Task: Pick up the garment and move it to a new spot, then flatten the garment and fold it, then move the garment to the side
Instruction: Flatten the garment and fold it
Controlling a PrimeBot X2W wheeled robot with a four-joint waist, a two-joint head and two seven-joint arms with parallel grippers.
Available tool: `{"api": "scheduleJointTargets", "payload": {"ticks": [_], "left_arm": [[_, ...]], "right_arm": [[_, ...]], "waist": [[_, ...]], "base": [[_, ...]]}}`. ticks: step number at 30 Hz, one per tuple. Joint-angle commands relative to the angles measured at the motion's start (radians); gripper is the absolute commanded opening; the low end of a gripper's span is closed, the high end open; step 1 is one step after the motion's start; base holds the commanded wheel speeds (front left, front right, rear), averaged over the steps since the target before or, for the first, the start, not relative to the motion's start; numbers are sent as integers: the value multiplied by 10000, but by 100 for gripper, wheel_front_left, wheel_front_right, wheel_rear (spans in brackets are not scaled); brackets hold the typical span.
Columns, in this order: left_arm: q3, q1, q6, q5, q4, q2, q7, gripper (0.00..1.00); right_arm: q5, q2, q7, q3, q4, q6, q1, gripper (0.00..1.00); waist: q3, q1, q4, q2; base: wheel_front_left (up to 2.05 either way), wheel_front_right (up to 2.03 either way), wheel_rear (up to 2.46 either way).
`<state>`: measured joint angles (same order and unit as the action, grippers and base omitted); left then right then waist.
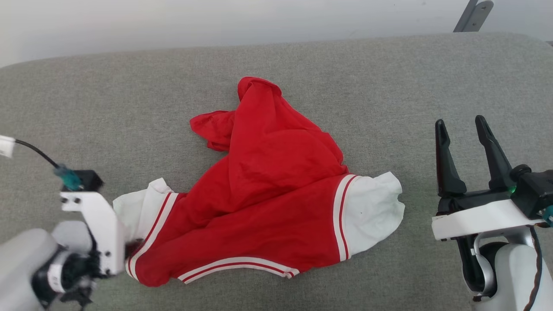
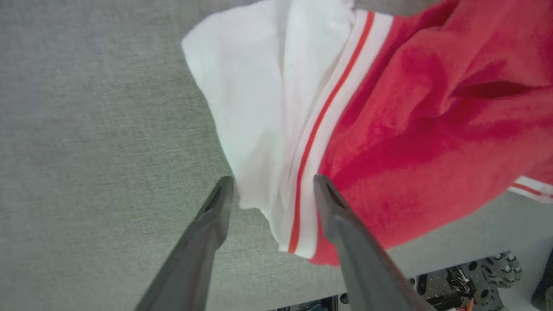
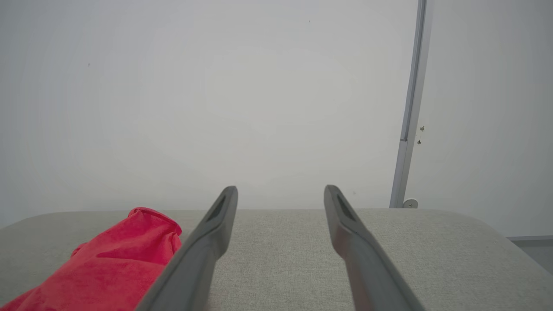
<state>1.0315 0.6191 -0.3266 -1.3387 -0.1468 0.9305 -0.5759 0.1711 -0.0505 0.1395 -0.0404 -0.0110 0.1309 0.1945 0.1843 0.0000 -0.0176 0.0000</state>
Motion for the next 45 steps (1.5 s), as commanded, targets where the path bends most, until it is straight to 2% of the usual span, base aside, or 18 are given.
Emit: {"api": "scheduleJointTargets", "payload": {"ticks": [1, 4, 10, 13, 23, 24, 25, 29, 37, 43, 45], "left_arm": [[-99, 198, -100, 116, -61, 140, -40, 100], [-100, 540, -24, 285, -211, 324, -203, 100], [-110, 1023, 377, 592, -993, 135, -149, 100], [-275, 1156, 737, 430, -1773, -218, 98, 100], [31, 1014, 1429, 259, -4190, -1368, -4, 100], [84, 944, 1613, 184, -4327, -1538, -100, 18], [103, 867, 1726, 59, -4467, -1711, -180, 0], [195, 834, 2248, -87, -4884, -2243, -245, 0], [243, 1330, 2800, 209, -5192, -2883, 72, 0], [303, 1637, 3072, 428, -5375, -3253, 294, 0], [316, 1642, 3177, 402, -5420, -3379, 323, 0]], "right_arm": [[-73, -3, -39, 11, -49, -1, 57, 100], [-71, -3, -91, 35, -128, -3, 54, 100], [-75, -3, -168, 85, -273, -1, 81, 100], [-87, -3, -239, 136, -339, -3, 124, 100], [36, -82, -1031, 649, -502, -3, -59, 100], [73, -116, -1227, 738, -479, -3, -109, 100], [113, -183, -1425, 841, -474, -1, -146, 100], [558, -706, -2963, 1484, -306, -3, -147, 100], [1141, -1787, -5892, 2345, 160, -1, 12, 100], [1173, -2503, -7321, 2767, 590, -3, 189, 100], [1352, -2487, -7741, 2729, 1025, -4, 159, 100]], "waist": [[8, 0, -11, 0], [75, 0, -60, 0], [298, 0, -216, 0], [471, 0, -348, 0], [874, 0, -583, 0], [906, 0, -570, 0], [932, 0, -545, 0], [1018, 0, -287, 0], [1145, 0, 356, 0], [1294, 0, 813, 0], [1318, 0, 916, 0]], "base": [[0, 0, 0], [0, 0, 0], [0, 0, 0], [0, 0, 0], [0, 0, 0], [0, 0, 0], [0, 0, 0], [0, 0, 0], [0, 0, 0], [0, 0, 0], [0, 0, 0]]}}
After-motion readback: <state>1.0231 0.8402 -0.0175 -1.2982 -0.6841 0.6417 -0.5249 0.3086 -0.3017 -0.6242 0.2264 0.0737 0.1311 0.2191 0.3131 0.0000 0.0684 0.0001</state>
